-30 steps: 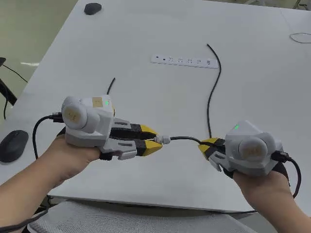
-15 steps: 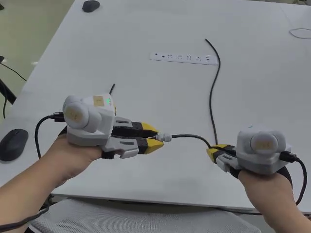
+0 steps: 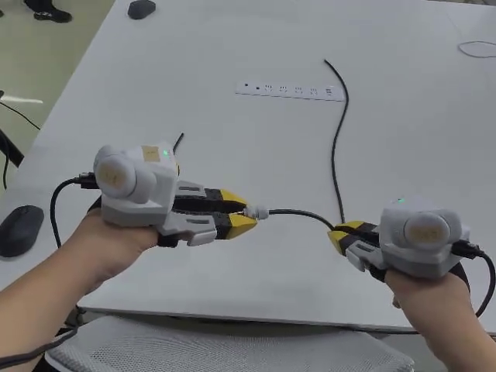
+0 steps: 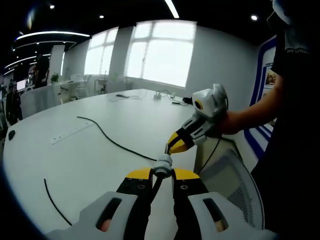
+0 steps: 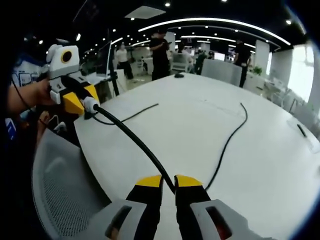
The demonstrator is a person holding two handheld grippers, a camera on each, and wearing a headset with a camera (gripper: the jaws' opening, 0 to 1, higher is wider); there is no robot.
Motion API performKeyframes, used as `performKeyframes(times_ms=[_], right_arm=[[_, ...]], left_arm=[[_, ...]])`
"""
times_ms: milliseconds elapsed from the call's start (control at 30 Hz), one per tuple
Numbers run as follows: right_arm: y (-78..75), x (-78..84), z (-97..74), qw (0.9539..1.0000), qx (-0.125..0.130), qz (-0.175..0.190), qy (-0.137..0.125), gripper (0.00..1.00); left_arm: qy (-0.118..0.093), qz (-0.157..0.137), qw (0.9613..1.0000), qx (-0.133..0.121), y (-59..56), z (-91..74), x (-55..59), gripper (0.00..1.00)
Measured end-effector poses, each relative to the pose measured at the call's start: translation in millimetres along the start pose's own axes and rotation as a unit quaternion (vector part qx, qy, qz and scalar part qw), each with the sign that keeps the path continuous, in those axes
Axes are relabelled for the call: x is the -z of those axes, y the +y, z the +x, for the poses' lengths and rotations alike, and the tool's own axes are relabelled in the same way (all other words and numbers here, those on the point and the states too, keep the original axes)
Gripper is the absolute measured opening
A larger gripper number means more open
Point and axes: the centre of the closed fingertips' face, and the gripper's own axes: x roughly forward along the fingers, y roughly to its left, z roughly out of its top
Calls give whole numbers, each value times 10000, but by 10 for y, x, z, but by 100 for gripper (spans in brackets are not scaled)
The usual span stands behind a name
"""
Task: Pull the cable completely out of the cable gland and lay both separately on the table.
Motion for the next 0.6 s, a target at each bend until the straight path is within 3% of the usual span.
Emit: performKeyframes(times_ms=[133,300,433,600], right_arm=[[34,-75,-37,9999,-6,-80,-118,15],[213,-317,-110,9966,-99,-759,-297,22],[449,-509,-119,9887,-168,-1443,-367,22],[640,-655,-67,9779,30,-2053,-390,17]], left_arm=[[-23,-65,10000,5,-2,-4,-19,15],[4,-107,9999,18,-7,-6,-16,15],[16,-138,9999,8,-2,-10,-15,15],[31,-129,9999,-6,-2,-10,-15,15]])
